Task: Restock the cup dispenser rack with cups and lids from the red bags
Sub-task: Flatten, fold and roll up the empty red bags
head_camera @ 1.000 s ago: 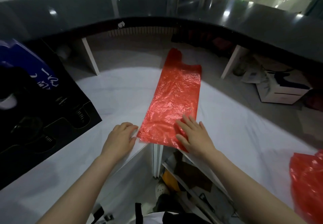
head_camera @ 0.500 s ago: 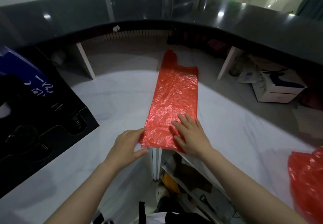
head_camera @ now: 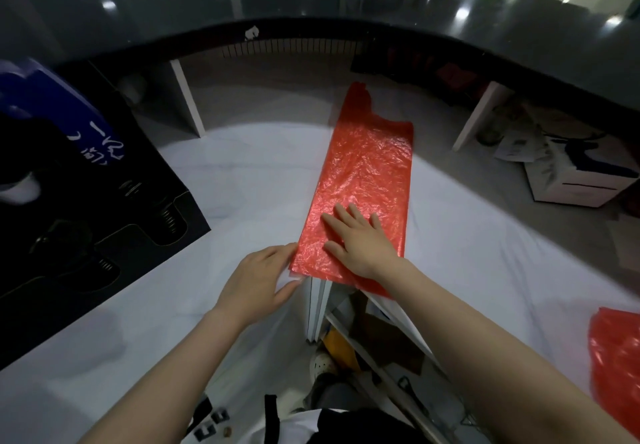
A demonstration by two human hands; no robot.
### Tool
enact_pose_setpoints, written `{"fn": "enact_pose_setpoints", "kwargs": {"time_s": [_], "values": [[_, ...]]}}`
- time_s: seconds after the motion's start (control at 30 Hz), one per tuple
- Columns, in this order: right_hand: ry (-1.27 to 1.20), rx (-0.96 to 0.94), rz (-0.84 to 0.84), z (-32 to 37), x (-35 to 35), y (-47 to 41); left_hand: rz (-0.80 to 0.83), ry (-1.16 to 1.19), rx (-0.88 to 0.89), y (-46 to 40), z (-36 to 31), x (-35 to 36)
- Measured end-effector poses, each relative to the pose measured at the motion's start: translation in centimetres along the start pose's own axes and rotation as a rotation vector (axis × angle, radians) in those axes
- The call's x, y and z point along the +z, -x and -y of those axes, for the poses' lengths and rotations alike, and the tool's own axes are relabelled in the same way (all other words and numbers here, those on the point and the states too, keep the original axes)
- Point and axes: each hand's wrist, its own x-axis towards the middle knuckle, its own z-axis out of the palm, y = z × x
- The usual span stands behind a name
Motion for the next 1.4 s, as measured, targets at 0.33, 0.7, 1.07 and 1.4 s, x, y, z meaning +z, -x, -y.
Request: {"fn": "enact_pose_setpoints", "kwargs": {"time_s": [0.33,0.7,1.07,1.4], "values": [[0.013,0.006,-0.03,0.3,1.1,-0.5,0.0,-0.043,0.043,0.0,0.1,0.0],[-0.066,0.054,-0.258,-1.1,-0.3,1.8,-0.043,-0.108,0.063,0.3,-0.2,-0.1],[-0.105,0.191,-0.446,-3.8,2.2,9.4,-0.084,-0.103,0.104,0.2,0.1,0.4],[-0.047,0.021,-0.245,-3.9,2.3,12.7,-0.071,-0.124,0.053,0.5,0.0,0.5]]}}
